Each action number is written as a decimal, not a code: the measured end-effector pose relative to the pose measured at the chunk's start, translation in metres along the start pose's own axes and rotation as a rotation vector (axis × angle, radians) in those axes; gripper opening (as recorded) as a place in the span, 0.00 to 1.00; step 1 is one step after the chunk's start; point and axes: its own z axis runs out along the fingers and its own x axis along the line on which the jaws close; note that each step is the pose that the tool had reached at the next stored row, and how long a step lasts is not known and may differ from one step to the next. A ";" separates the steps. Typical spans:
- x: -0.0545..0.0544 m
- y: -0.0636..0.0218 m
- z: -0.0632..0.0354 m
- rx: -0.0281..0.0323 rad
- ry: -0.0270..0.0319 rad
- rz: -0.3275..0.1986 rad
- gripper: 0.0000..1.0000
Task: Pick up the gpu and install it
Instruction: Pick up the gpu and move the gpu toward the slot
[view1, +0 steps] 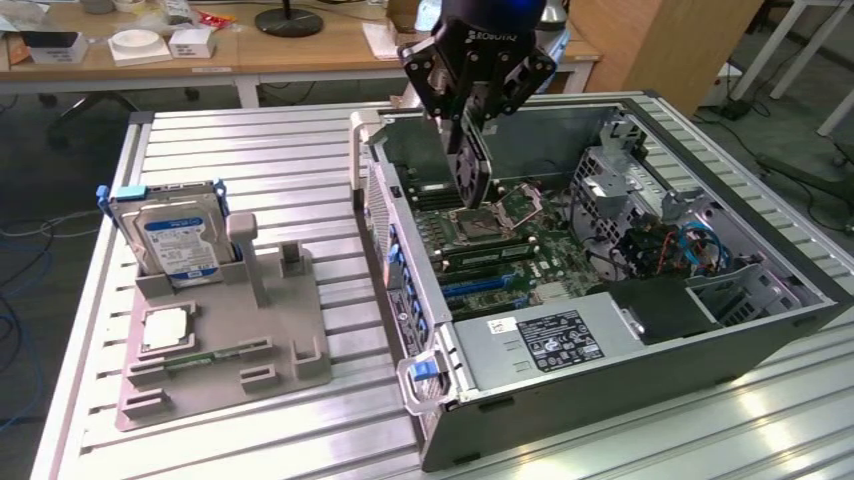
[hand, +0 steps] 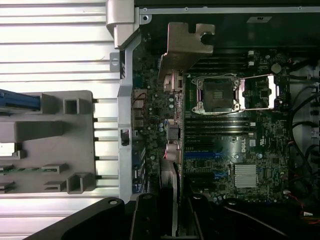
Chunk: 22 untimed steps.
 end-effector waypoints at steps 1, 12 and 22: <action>-0.001 0.0001 0.0000 0.0000 0.0001 0.000 0.27; -0.010 0.0003 -0.0002 0.0000 0.0007 0.000 0.27; -0.019 0.0006 -0.0003 0.0000 0.0015 0.000 0.27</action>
